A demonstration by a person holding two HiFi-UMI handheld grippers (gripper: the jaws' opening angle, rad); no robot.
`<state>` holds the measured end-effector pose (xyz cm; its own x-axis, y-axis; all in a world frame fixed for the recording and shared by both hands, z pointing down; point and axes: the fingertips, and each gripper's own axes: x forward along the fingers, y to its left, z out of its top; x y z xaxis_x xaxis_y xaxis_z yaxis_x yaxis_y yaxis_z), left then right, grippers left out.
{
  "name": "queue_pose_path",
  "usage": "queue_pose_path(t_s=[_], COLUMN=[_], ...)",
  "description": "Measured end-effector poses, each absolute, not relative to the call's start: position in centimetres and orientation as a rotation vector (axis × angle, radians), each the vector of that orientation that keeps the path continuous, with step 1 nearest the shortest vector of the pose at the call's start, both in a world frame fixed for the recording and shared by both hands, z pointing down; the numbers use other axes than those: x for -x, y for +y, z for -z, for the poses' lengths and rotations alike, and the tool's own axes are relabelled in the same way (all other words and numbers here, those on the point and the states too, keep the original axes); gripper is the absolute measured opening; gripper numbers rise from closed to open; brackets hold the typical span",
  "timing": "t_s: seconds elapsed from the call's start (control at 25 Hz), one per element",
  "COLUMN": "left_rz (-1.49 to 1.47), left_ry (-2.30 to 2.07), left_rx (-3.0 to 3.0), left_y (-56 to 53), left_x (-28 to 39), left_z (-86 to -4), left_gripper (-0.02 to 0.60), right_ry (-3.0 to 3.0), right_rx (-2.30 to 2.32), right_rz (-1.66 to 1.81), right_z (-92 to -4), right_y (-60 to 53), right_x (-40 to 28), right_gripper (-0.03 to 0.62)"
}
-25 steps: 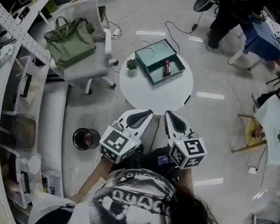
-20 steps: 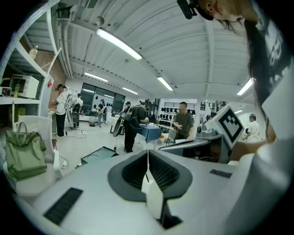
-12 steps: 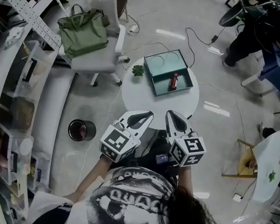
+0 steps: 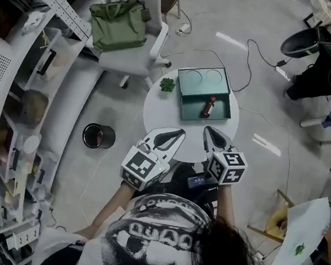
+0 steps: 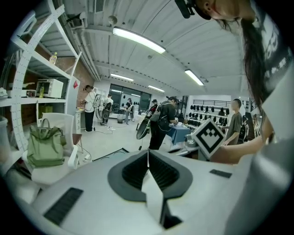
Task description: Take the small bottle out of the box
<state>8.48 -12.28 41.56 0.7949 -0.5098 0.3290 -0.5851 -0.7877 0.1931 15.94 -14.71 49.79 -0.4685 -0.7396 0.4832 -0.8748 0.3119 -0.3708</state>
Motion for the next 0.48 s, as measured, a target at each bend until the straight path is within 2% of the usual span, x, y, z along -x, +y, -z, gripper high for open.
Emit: queue_pose_path(t_s=[0.16,0.48], left_rz=[-0.409,-0.427], left_ry=[-0.945,-1.094], left_rx=[-2.680,-2.620], left_y=[-13.6,-15.3], left_x=[-9.3,-10.7], left_z=[-42.3,-42.7], left_gripper=[0.017,0.017], right_ry=[-2.299,-2.220], right_rx=[-1.410,-1.311], right_rz=[-0.949,-1.100], right_z=[-53.7,-60.2], right_y=[-16.9,-21.5], right_x=[-18.2,-21.7], right_gripper=[0.002,0.051])
